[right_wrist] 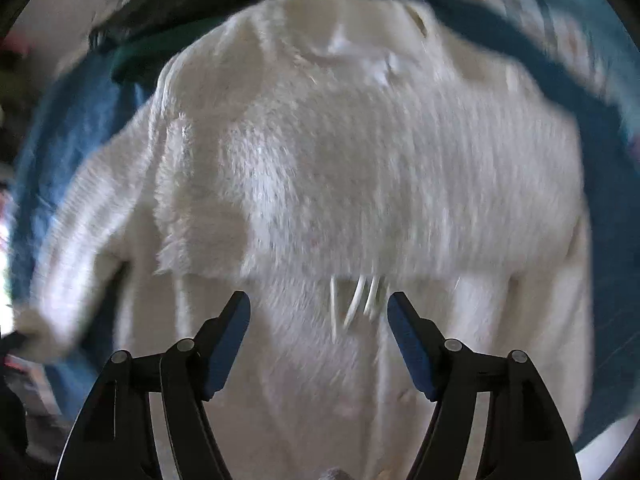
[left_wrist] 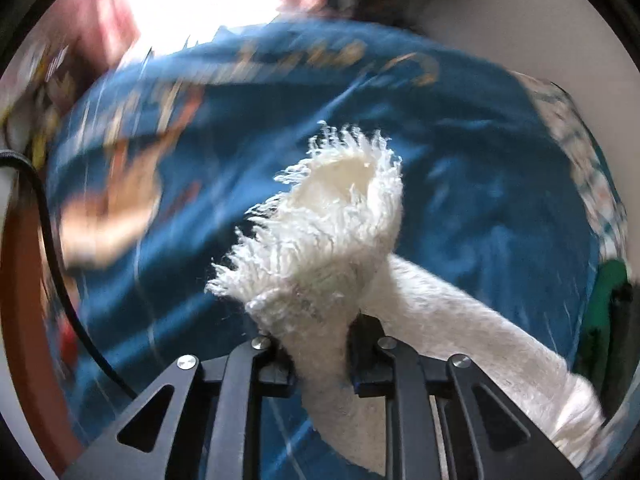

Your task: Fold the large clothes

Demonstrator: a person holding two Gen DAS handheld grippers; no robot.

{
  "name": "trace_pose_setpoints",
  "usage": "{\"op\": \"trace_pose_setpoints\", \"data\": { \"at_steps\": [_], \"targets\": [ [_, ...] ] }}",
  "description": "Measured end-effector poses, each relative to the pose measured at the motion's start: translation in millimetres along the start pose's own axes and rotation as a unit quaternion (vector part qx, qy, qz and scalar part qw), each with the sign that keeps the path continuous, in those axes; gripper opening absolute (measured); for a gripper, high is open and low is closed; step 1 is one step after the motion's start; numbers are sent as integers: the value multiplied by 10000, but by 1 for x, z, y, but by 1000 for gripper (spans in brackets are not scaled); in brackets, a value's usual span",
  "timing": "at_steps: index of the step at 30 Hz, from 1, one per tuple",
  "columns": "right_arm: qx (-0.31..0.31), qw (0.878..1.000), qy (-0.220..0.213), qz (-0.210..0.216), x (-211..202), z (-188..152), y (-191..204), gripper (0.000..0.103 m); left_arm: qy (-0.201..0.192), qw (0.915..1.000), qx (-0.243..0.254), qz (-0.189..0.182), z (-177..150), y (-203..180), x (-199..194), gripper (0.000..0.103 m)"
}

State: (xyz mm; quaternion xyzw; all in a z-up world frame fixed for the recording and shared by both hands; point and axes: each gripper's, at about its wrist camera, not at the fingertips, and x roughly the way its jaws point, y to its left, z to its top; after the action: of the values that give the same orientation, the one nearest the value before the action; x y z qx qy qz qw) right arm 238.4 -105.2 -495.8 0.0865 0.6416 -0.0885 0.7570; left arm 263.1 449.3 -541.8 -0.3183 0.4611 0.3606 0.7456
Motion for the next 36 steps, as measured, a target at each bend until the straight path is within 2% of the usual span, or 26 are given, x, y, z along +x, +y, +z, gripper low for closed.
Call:
{"op": "trace_pose_setpoints", "data": {
  "at_steps": [2, 3, 6, 10, 12, 14, 16, 20, 22, 24, 29, 31, 33, 34, 35, 36],
  "targets": [
    [-364, 9966, -109, -730, 8, 9, 23, 73, -251, 9988, 432, 15, 5, -16, -15, 14],
    [-423, 9948, -120, -920, 12, 13, 30, 73, -436, 9960, 774, 69, 11, -27, -25, 14],
    [-523, 9916, -132, -1177, 34, 26, 52, 73, -803, 9866, 1414, 145, 1, -54, -49, 14],
    [-712, 9877, -158, -1385, 58, 31, 75, 73, -973, 9759, 1947, 117, -28, -66, -82, 14],
    [-661, 9891, -202, -1298, 57, 33, 75, 73, -1121, 9692, 2193, 68, -36, -76, -94, 14],
    [-476, 9935, -238, -1004, 47, 37, 69, 73, -1287, 9622, 2399, 52, -49, -88, -111, 13],
    [-274, 9956, -290, -843, 36, 37, 60, 73, -1422, 9540, 2637, -111, -59, -105, -125, 13],
    [165, 9970, -393, -642, 12, 31, 14, 74, -1476, 9367, 3128, -540, -87, -150, -156, 13],
    [271, 9965, -424, -668, 11, 28, -9, 80, -1333, 9245, 3458, -890, -110, -178, -165, 13],
    [409, 9956, -413, -730, 13, 26, -32, 81, -1235, 9133, 3721, -1107, -134, -204, -174, 13],
    [799, 9927, -450, -782, 12, 18, -91, 81, -1024, 8650, 4615, -1685, -221, -272, -196, 13],
    [1060, 9899, -428, -840, 11, 11, -125, 81, -703, 8457, 4917, -1951, -267, -304, -200, 13],
    [1382, 9860, -382, -849, 11, 0, -159, 81, -464, 8339, 5082, -2102, -302, -329, -204, 13],
    [1605, 9829, -338, -837, 11, -9, -181, 81, -278, 8236, 5200, -2249, -329, -345, -205, 13],
    [1756, 9805, -288, -830, 10, -16, -196, 81, -161, 8174, 5278, -2305, -350, -357, -205, 13],
    [1968, 9767, -194, -828, 13, -26, -219, 81, -88, 8151, 5302, -2333, -363, -370, -208, 13]
  ]
}}
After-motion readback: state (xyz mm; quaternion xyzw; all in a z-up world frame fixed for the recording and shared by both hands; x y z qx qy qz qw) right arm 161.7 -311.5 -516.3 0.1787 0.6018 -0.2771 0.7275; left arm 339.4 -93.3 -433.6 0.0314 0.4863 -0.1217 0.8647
